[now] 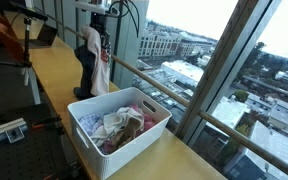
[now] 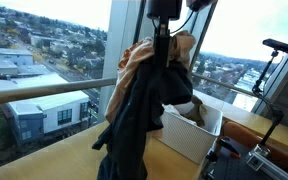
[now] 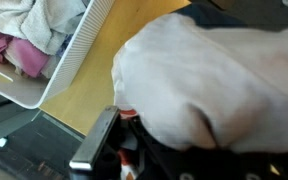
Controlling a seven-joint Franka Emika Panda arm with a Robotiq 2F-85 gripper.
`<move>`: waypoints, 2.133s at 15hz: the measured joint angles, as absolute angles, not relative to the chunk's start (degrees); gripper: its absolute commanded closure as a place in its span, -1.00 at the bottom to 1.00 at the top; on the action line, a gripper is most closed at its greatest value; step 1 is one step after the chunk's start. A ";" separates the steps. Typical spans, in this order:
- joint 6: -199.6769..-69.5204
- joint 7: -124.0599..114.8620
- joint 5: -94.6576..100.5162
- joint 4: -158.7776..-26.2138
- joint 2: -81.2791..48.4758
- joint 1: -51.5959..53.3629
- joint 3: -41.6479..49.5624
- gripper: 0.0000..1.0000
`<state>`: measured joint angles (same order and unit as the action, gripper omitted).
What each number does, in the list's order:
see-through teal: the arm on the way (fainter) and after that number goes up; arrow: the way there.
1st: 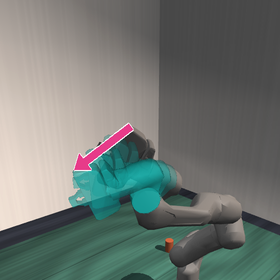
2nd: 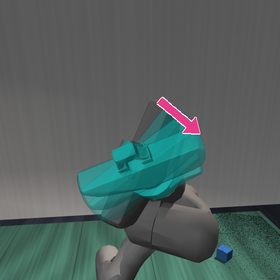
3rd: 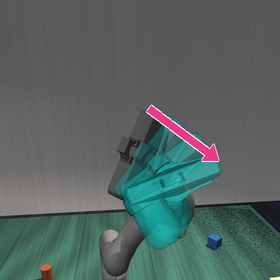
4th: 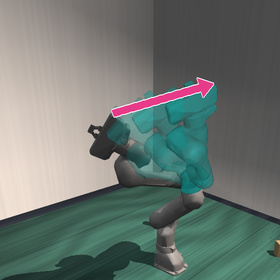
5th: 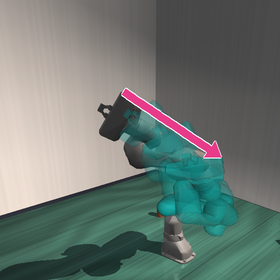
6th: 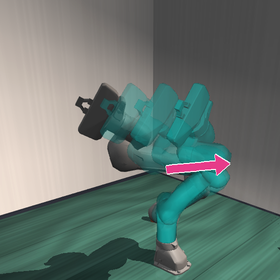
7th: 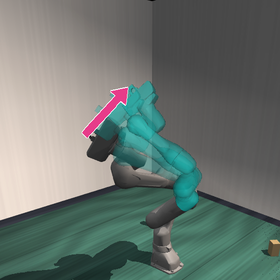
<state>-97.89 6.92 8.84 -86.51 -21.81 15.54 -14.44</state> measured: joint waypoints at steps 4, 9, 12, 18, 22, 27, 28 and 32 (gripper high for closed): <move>-97.89 6.96 8.83 -86.94 -24.17 15.41 -14.08 -0.22; -97.85 7.82 8.66 -86.68 -23.88 13.93 -13.18 -0.94; -97.84 9.29 7.28 -86.70 -22.96 11.98 -12.65 -1.00; -98.31 12.93 6.70 -88.40 -21.01 7.16 -9.21 -1.00; -104.58 17.33 8.46 -92.79 -20.83 3.27 -6.09 -1.00; -117.71 19.76 13.13 -99.19 -23.60 0.51 -3.02 -1.00; -119.94 20.16 13.55 -99.82 -24.91 -0.11 -2.45 -1.00; -127.47 22.45 14.09 -100.15 -31.79 -3.07 -0.57 -1.00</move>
